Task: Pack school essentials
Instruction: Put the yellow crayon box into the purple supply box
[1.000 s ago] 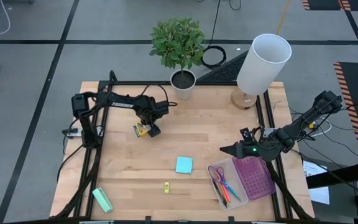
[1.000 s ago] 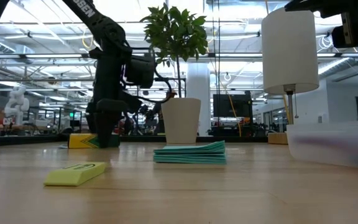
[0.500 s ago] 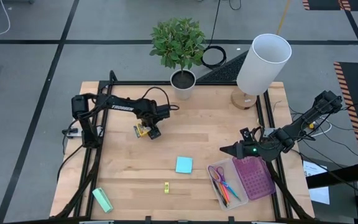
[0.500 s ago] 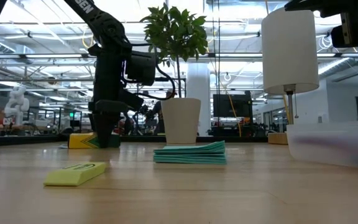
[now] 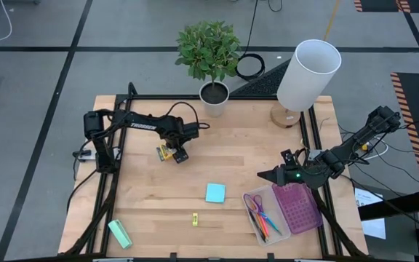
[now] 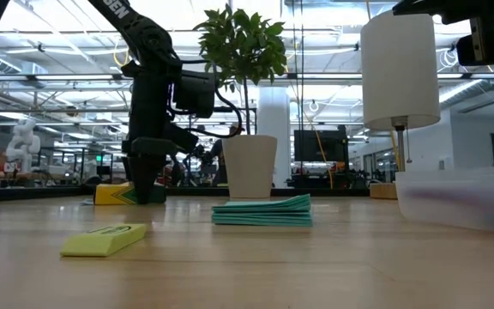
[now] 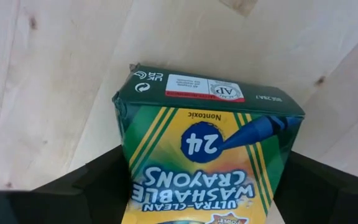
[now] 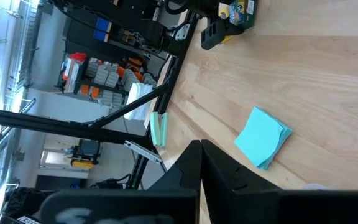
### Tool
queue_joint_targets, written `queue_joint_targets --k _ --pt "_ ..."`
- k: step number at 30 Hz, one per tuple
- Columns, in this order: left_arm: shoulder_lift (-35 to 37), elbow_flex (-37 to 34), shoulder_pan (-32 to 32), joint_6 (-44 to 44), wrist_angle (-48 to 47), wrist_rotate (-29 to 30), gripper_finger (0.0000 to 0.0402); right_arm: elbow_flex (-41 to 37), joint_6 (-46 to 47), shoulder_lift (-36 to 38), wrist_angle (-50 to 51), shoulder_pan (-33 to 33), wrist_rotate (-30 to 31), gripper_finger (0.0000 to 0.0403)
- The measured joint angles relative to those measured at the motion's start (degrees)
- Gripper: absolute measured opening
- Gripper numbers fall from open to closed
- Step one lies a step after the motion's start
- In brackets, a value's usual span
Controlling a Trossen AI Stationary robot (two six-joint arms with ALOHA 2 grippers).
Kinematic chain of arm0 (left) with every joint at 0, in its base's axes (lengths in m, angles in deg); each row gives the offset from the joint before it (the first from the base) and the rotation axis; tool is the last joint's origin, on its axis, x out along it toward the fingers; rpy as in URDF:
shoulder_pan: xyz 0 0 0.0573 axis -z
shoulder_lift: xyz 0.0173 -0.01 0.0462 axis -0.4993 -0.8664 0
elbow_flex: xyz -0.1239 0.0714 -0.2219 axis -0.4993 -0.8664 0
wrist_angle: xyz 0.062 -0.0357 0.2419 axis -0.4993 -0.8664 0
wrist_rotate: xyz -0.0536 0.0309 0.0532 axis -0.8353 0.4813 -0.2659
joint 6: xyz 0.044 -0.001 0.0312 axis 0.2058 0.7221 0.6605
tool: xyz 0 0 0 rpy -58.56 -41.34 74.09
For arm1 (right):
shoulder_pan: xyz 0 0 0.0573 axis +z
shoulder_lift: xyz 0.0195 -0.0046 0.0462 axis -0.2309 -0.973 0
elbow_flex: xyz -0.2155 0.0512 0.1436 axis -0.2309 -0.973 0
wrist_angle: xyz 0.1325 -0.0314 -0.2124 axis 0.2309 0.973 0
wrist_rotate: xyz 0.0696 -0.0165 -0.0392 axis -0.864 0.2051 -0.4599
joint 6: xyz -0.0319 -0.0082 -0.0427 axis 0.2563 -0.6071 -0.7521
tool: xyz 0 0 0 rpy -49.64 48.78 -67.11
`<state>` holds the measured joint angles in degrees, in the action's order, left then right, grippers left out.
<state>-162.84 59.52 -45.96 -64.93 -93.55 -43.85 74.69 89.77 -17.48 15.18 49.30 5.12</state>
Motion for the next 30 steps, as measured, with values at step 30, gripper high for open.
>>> queue_joint_targets --k 30 --pt "6.16 0.07 0.02 -2.64 -2.32 -3.38 0.0314 0.00 0.10 0.02 -0.02 0.00 0.07 0.0000"
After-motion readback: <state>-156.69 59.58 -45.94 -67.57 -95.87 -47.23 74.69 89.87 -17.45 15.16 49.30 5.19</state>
